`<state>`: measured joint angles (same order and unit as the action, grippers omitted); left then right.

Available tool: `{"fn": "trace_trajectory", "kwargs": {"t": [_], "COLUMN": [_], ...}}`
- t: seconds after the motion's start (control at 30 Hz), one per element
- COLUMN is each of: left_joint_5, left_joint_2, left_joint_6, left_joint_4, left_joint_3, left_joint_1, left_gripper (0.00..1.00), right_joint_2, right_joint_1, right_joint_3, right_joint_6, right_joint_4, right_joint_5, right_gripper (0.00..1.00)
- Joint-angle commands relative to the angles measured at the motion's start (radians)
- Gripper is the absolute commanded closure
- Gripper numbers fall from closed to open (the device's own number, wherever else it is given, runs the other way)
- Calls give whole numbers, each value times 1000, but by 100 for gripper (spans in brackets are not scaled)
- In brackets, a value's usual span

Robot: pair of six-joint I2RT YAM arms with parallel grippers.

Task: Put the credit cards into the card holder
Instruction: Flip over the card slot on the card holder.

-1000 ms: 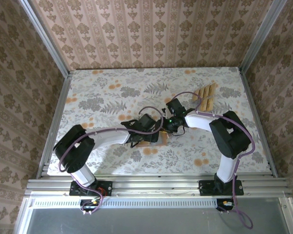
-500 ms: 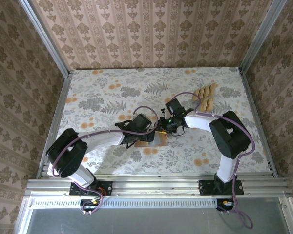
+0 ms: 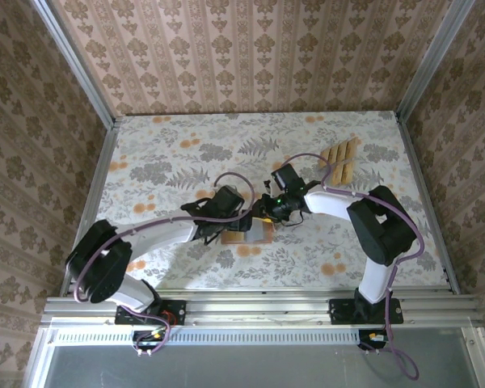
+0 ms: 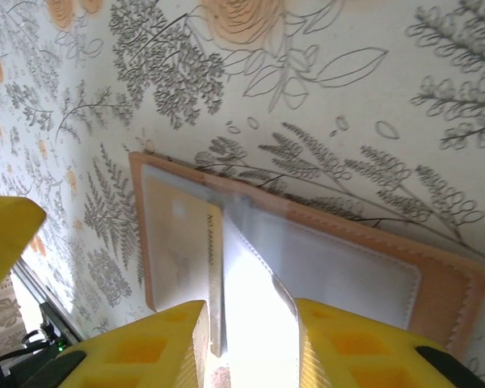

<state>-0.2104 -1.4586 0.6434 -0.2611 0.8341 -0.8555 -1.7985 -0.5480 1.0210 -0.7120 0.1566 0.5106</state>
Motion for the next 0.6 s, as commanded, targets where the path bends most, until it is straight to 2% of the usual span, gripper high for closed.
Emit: {"fn": "trace_trajectory", "kwargs": {"t": [0.0,0.33,0.57], "left_joint_5": [-12,14,24], "left_joint_2": [70,198,252], "left_joint_6": [-1,-13,-17], "left_joint_4": [-21,-56,-64], "left_joint_3": [-20,-67,-91], "left_joint_1": [30,129,166], "left_gripper": [0,0,0], "right_joint_2": [36,12,-70], "right_joint_1": [-18,-79,-134], "right_joint_3": [26,92,159], "right_joint_6": [-23,-34,-56], "right_joint_4": [6,35,38], "right_joint_5": [35,15,-11], "right_gripper": [66,62,60]}}
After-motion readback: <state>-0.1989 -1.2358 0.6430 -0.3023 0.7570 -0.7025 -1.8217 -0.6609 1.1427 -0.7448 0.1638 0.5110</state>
